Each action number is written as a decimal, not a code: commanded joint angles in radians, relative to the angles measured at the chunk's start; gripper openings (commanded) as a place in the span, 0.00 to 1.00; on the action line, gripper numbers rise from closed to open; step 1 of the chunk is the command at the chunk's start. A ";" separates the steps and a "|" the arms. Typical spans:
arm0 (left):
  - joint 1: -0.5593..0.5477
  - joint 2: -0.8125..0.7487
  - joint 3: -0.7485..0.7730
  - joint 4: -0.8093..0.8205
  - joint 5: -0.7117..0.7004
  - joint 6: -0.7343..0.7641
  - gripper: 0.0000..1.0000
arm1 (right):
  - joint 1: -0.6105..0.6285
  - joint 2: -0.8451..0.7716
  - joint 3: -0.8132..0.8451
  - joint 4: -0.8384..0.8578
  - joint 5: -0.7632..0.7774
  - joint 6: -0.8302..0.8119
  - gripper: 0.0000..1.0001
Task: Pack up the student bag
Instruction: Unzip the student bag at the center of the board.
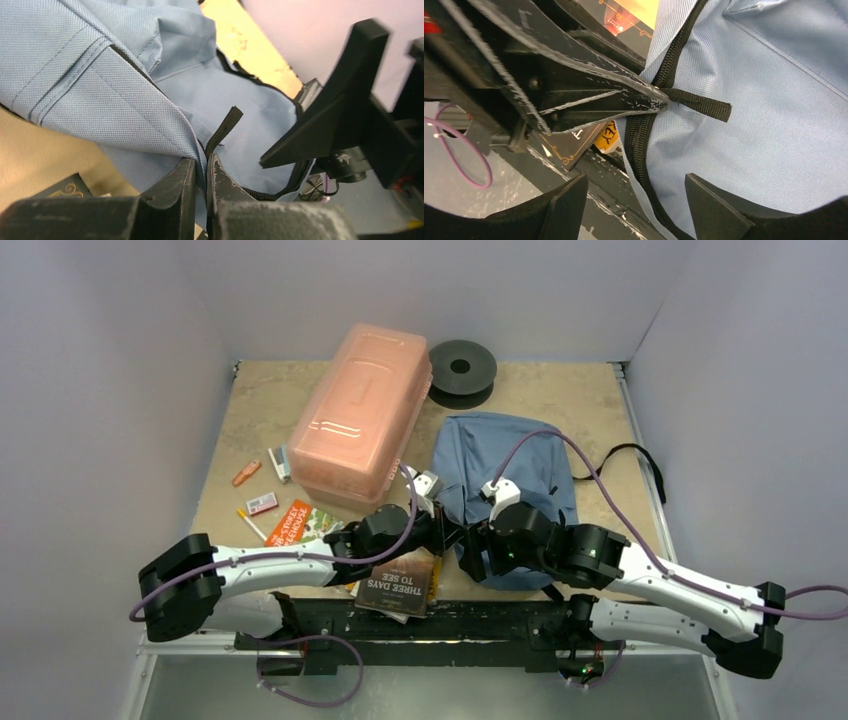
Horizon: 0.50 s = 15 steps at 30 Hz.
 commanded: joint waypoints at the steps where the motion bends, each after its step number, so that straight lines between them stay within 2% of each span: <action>1: 0.029 -0.052 -0.064 0.427 0.086 0.082 0.00 | 0.033 0.047 0.037 0.000 0.105 -0.005 0.71; 2: 0.036 -0.051 -0.078 0.456 0.079 0.068 0.00 | 0.036 0.049 0.033 0.017 0.084 -0.009 0.65; 3: 0.042 -0.051 -0.085 0.460 0.058 0.042 0.00 | 0.038 0.047 0.025 0.037 0.062 -0.006 0.53; 5: 0.060 -0.049 -0.078 0.430 0.025 -0.027 0.00 | 0.039 0.049 -0.002 0.079 0.020 0.018 0.20; 6: 0.070 -0.047 -0.060 0.395 0.008 -0.066 0.00 | 0.039 0.052 -0.017 0.098 0.013 0.036 0.08; 7: 0.082 -0.047 -0.033 0.323 -0.013 -0.121 0.00 | 0.040 0.055 -0.033 0.116 0.014 0.067 0.00; 8: 0.096 -0.050 0.001 0.222 -0.027 -0.198 0.05 | 0.042 0.058 -0.049 0.130 0.031 0.093 0.00; 9: 0.112 -0.052 0.039 0.066 -0.034 -0.274 0.15 | 0.045 0.057 -0.070 0.146 0.063 0.118 0.00; 12: 0.124 -0.075 0.075 -0.169 -0.055 -0.474 0.48 | 0.069 0.012 -0.154 0.289 0.159 0.122 0.00; 14: 0.124 -0.097 0.068 -0.254 -0.044 -0.574 0.60 | 0.083 -0.006 -0.193 0.392 0.240 0.111 0.00; 15: 0.124 -0.109 0.069 -0.310 -0.045 -0.622 0.62 | 0.087 -0.008 -0.198 0.415 0.282 0.114 0.00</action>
